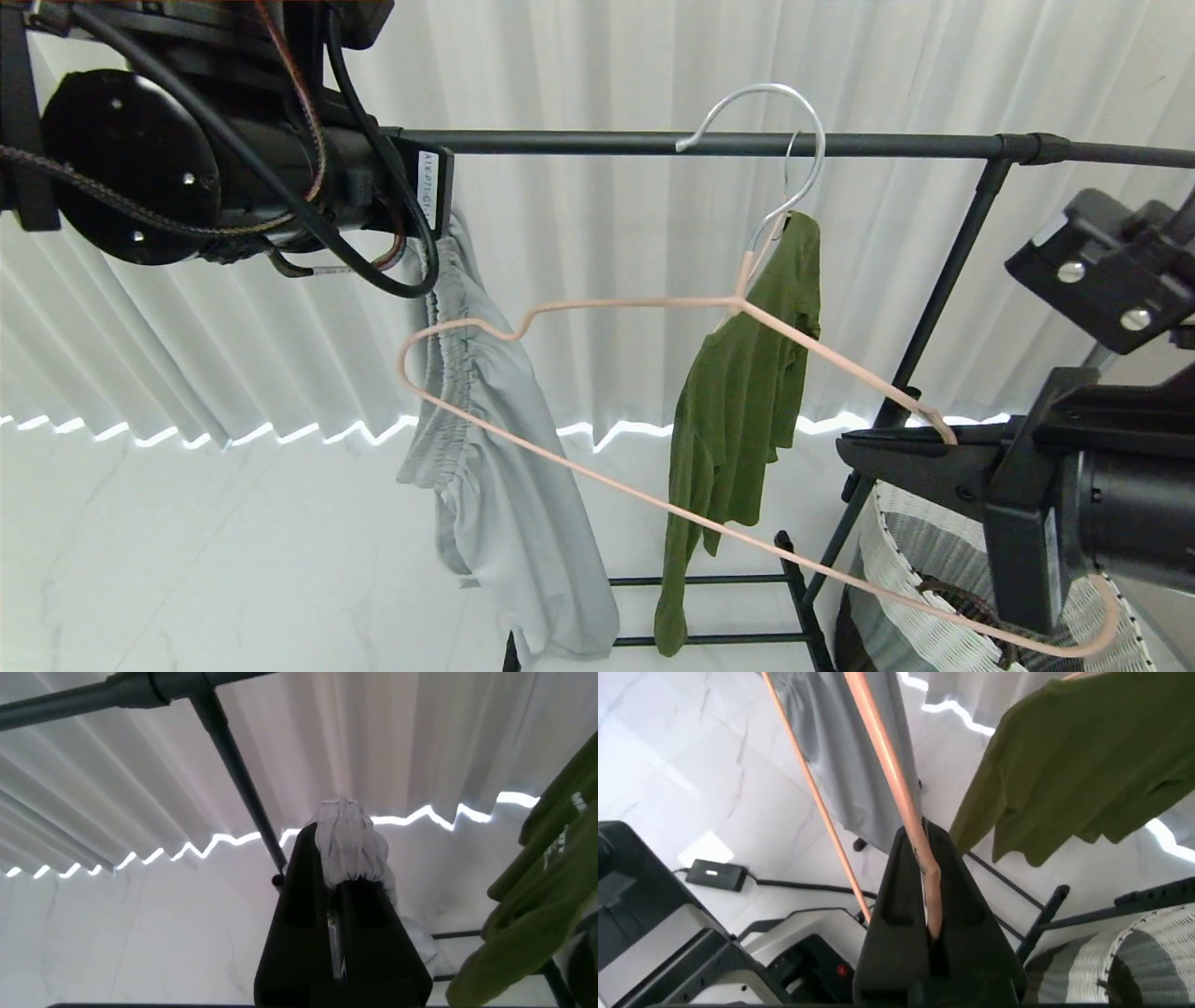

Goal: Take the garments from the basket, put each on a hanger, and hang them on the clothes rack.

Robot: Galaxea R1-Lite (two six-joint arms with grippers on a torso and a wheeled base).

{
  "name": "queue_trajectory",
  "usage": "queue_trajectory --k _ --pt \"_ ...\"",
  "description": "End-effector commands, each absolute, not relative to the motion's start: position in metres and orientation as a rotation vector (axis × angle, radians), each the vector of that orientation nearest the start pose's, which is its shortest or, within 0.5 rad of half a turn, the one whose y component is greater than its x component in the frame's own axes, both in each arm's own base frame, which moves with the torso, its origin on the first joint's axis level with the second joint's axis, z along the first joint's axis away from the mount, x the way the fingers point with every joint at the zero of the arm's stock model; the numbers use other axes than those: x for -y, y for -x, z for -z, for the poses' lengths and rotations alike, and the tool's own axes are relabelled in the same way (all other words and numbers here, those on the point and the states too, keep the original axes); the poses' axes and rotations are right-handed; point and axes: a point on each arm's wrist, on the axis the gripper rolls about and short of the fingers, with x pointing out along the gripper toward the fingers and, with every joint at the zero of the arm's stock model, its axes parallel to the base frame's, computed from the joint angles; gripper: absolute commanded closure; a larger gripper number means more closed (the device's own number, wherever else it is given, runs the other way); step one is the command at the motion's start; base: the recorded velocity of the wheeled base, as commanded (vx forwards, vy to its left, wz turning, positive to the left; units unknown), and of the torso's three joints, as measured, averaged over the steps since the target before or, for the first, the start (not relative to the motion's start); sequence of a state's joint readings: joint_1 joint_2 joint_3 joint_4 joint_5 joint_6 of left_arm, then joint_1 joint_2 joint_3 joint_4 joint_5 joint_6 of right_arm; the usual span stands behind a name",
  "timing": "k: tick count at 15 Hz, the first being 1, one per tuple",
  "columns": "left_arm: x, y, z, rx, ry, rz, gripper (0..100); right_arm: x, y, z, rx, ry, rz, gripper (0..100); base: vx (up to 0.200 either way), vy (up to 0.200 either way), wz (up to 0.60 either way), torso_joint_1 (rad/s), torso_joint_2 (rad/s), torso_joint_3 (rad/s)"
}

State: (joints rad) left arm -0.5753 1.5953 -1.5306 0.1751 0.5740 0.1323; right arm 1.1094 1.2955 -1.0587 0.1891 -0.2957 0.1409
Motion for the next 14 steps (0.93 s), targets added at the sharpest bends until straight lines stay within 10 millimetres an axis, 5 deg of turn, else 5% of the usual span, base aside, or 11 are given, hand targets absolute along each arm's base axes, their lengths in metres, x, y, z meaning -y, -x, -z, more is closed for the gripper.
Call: queue_trajectory --k 1,6,14 --pt "0.142 -0.243 -0.341 -0.2 -0.274 0.007 100 -0.179 -0.098 -0.275 -0.403 0.166 -0.751 100 0.0 0.0 0.0 0.0 0.0 0.0" --pt "0.139 -0.241 -0.341 -0.216 -0.455 -0.012 100 -0.182 -0.11 -0.27 -0.407 0.186 -0.639 100 0.0 0.0 0.0 0.0 0.0 0.0" --pt "0.147 -0.233 -0.331 -0.287 -0.491 0.038 100 -0.198 -0.125 -0.272 -0.37 0.116 -0.587 100 0.0 0.0 0.0 0.0 0.0 0.0"
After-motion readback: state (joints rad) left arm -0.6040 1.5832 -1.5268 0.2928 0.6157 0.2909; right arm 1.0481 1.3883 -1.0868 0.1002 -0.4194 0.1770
